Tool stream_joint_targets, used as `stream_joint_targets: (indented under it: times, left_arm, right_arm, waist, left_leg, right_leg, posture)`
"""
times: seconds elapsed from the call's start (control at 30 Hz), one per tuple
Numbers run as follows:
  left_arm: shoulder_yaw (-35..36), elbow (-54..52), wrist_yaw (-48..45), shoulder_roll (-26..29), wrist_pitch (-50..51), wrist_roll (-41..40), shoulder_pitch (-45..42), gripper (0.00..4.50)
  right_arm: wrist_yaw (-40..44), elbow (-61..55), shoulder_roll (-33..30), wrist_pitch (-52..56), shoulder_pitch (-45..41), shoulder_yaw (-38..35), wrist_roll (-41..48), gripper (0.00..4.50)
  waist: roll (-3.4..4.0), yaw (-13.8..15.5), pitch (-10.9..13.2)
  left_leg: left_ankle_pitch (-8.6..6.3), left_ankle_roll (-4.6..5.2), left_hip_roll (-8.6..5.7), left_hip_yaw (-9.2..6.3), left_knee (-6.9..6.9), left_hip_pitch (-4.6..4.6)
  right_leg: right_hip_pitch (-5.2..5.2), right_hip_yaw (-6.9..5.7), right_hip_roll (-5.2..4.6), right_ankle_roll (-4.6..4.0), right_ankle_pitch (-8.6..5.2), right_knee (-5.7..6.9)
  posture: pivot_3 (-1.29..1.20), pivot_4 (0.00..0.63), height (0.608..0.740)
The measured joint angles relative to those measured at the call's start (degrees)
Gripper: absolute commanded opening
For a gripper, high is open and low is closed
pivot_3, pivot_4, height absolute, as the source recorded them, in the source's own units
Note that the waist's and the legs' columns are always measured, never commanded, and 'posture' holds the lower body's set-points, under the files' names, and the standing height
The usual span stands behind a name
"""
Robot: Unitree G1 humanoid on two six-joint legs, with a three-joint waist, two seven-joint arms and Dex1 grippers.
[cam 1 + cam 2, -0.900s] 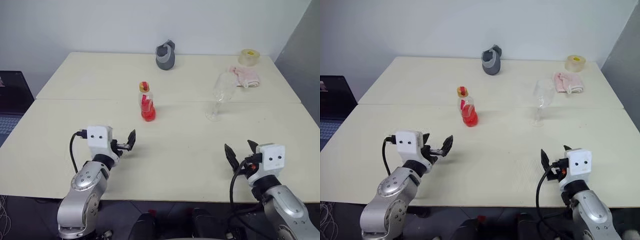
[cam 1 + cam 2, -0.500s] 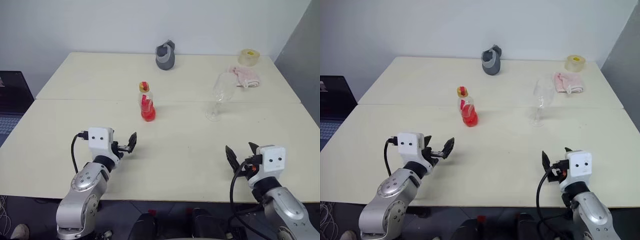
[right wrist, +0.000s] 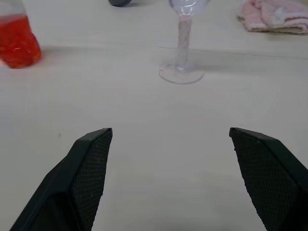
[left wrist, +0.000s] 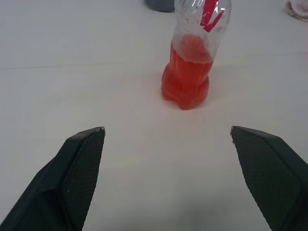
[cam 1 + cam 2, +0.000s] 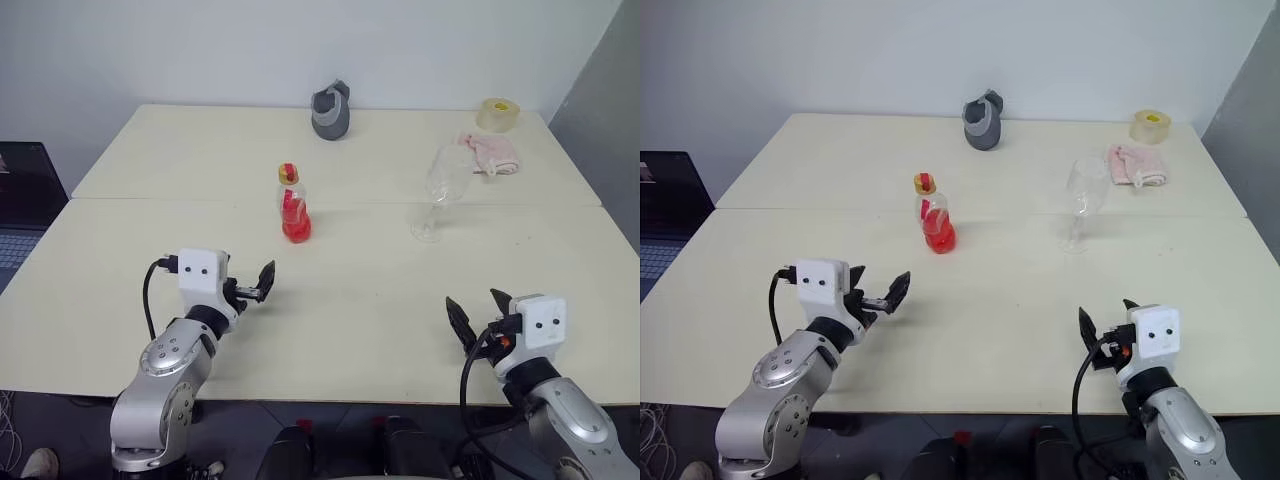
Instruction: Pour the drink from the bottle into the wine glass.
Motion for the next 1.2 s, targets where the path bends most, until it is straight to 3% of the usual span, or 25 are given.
stream_joint_targets:
  times: [0.23,0.4,0.6,1.2]
  left_arm:
    - [-2.35,10.85,-5.48,2.91,-5.66,1.17,-8.14,4.48]
    - [-4.47,17.79,-7.45,3.27,-9.65,3.31,-11.81,4.48]
    - [-5.38,25.37,-7.05,1.19,-13.92,5.08,-17.53,4.48]
    - [-5.93,45.79,-8.29,-1.24,-26.41,8.71,-29.09,4.48]
  right_arm:
    - [15.99,1.33,-10.03,0.15,-5.69,-1.61,15.24,4.18]
    - [21.54,5.12,-14.85,-0.41,-10.29,-0.89,17.38,4.18]
    - [21.27,8.52,-14.10,-1.38,-15.21,1.26,16.97,4.18]
    - [18.64,6.59,-14.21,-1.08,-13.82,1.69,17.60,4.18]
  waist:
    - [-0.02,-0.06,0.01]
    - [-0.04,-0.03,0.01]
    - [-0.04,0.00,0.01]
    - [-0.05,0.04,0.00]
  left_leg:
    - [-0.01,0.03,0.00,0.02,0.00,0.02]
    - [-0.01,0.03,-0.01,0.01,0.02,0.02]
    - [0.02,-0.03,-0.01,-0.03,0.05,-0.01]
    - [0.03,-0.05,-0.02,-0.07,0.10,-0.06]
  right_leg:
    - [0.02,0.00,0.03,-0.01,0.00,0.00]
    - [0.04,-0.02,0.03,-0.01,0.01,0.00]
    - [0.03,-0.03,0.01,-0.01,0.01,0.01]
    - [0.00,-0.08,0.01,-0.01,0.01,0.02]
  posture:
    - [0.00,0.150,0.740]
    - [0.00,0.150,0.740]
    - [0.00,0.150,0.740]
    - [0.00,0.150,0.740]
